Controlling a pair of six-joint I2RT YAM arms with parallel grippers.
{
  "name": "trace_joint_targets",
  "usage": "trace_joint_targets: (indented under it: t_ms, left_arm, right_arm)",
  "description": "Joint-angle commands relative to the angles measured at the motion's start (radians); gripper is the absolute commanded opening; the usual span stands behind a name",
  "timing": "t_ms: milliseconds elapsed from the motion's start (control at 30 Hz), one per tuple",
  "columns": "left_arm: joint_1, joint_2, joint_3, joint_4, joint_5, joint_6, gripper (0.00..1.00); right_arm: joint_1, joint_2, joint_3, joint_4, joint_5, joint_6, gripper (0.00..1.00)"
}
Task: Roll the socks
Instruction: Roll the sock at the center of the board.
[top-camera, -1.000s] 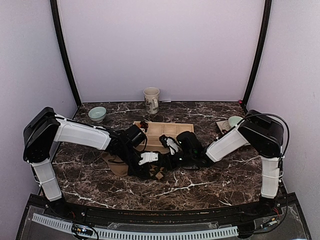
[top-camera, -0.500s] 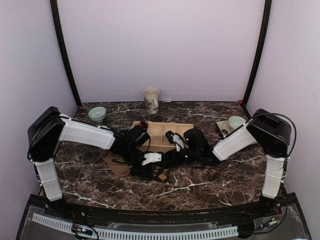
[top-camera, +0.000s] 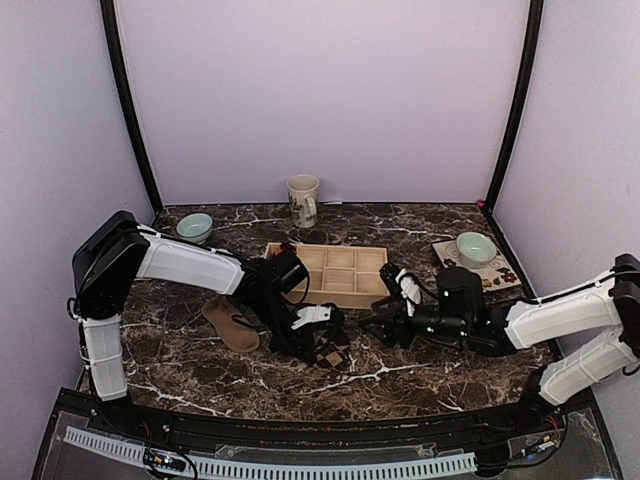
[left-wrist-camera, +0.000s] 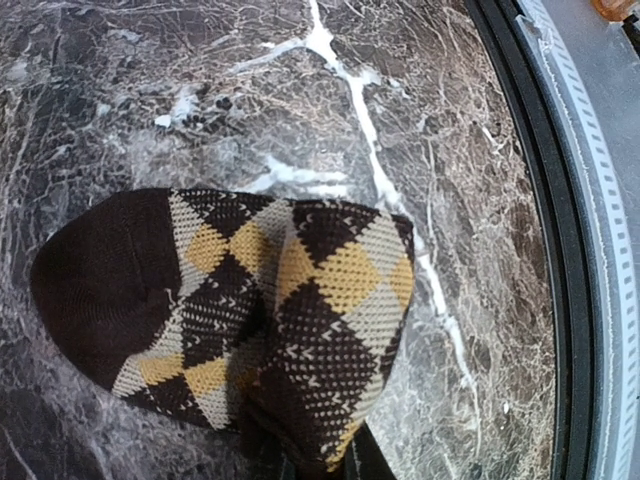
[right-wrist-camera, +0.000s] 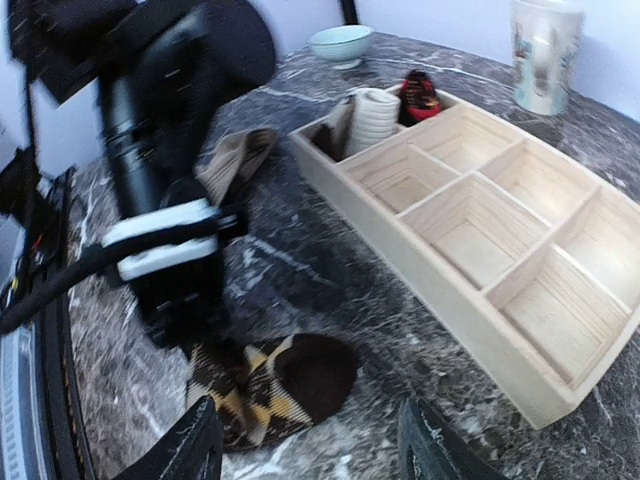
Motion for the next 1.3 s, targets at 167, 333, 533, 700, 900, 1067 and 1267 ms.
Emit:
trace_joint_targets:
  t_ms: [167, 333, 533, 700, 900, 1067, 1267]
  left_arm:
    - [-0.018, 0.179, -0.021, -0.271, -0.072, 0.017, 0.08]
    - [-0.016, 0.2, -0.002, -0.282, -0.084, 0.022, 0.09]
    - [-0.015, 0.201, -0.002, -0.284, -0.083, 0.026, 0.09]
    - [-0.012, 0.2, -0.006, -0.289, -0.072, 0.031, 0.11]
    - [-0.01, 0.194, -0.021, -0.3, -0.047, 0.053, 0.12]
    - [-0.004, 0.189, -0.012, -0.328, -0.026, 0.063, 0.23]
    - [0.039, 0.132, -0.026, -0.32, 0.0, 0.053, 0.4]
  right_arm:
    - [0.373, -0.041, 0.001, -0.2, 0.299, -0.402, 0.6]
    - [0.454, 0.079, 0.085, -0.189, 0.416, -0.519, 0.59]
    - [0.455, 0.247, 0.179, -0.138, 0.404, -0.595, 0.54]
    - [0.448, 0.342, 0.201, -0.081, 0.415, -0.612, 0.5]
    - [0.433, 0.383, 0.183, -0.028, 0.455, -0.587, 0.46]
    - [0.432, 0.396, 0.178, -0.036, 0.438, -0.543, 0.33]
    - [0.423, 0.432, 0.118, -0.006, 0.415, -0.414, 0.11]
